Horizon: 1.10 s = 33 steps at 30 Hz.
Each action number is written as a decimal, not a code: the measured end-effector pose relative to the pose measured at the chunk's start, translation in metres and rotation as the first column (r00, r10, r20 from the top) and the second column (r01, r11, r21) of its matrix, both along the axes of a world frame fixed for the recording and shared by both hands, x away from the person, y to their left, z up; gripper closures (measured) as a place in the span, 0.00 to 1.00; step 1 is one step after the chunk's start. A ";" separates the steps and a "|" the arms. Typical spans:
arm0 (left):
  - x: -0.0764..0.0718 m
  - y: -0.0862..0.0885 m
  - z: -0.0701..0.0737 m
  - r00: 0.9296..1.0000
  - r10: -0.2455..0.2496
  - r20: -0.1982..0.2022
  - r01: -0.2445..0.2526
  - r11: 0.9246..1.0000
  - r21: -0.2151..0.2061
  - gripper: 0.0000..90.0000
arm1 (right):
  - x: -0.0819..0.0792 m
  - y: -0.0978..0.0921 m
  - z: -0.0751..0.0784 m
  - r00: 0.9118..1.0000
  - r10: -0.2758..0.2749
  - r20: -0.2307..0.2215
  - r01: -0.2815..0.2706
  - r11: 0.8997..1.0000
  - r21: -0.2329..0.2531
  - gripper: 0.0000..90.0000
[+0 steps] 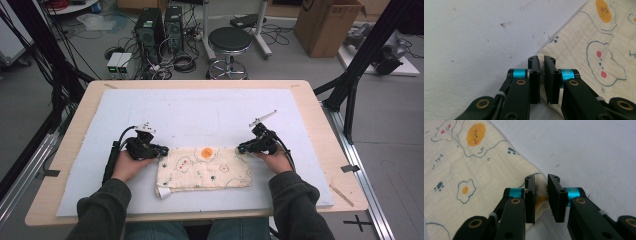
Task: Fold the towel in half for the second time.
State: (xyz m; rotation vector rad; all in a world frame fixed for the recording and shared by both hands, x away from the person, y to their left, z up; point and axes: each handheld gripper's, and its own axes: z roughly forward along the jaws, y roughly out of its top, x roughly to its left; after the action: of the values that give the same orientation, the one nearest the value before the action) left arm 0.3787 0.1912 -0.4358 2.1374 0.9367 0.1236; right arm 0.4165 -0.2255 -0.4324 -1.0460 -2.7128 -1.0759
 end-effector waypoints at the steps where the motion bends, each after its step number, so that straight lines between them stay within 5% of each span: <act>1: 0.000 0.000 0.000 1.000 0.000 0.000 0.000 1.000 0.000 0.93 | 0.000 -0.001 -0.001 1.000 0.003 0.001 -0.003 1.000 0.011 0.90; 9: 0.002 0.005 0.003 0.999 0.023 0.021 -0.023 1.000 -0.019 0.93 | 0.001 -0.003 -0.001 1.000 0.008 -0.008 -0.008 0.999 0.034 0.94; 18: 0.013 0.012 0.013 0.992 0.113 0.054 -0.109 0.991 -0.072 0.94 | 0.015 -0.007 0.009 0.999 -0.036 -0.004 0.036 0.994 0.100 0.95; 23: 0.024 0.011 0.030 0.983 0.151 0.100 -0.144 0.987 -0.072 0.94 | 0.027 -0.003 0.026 0.998 -0.060 0.029 0.058 0.994 0.093 0.95; 28: 0.033 0.014 0.041 0.970 0.196 0.146 -0.182 0.978 -0.099 0.94 | 0.037 -0.007 0.041 0.989 -0.137 0.061 0.124 0.975 0.186 0.95; 31: 0.035 0.012 0.038 0.969 0.205 0.136 -0.194 0.977 -0.093 0.94 | 0.043 -0.007 0.034 0.987 -0.160 0.034 0.151 0.970 0.188 0.95; 33: 0.036 0.008 0.035 0.973 0.186 0.139 -0.181 0.982 -0.048 0.94 | 0.045 -0.006 0.027 0.986 -0.164 0.019 0.158 0.972 0.176 0.95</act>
State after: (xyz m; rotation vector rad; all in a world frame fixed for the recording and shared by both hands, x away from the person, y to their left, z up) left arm 0.4146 0.1997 -0.4010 1.9783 1.0425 0.3463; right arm 0.4618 -0.2318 -0.4052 -1.2452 -2.5373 -1.3387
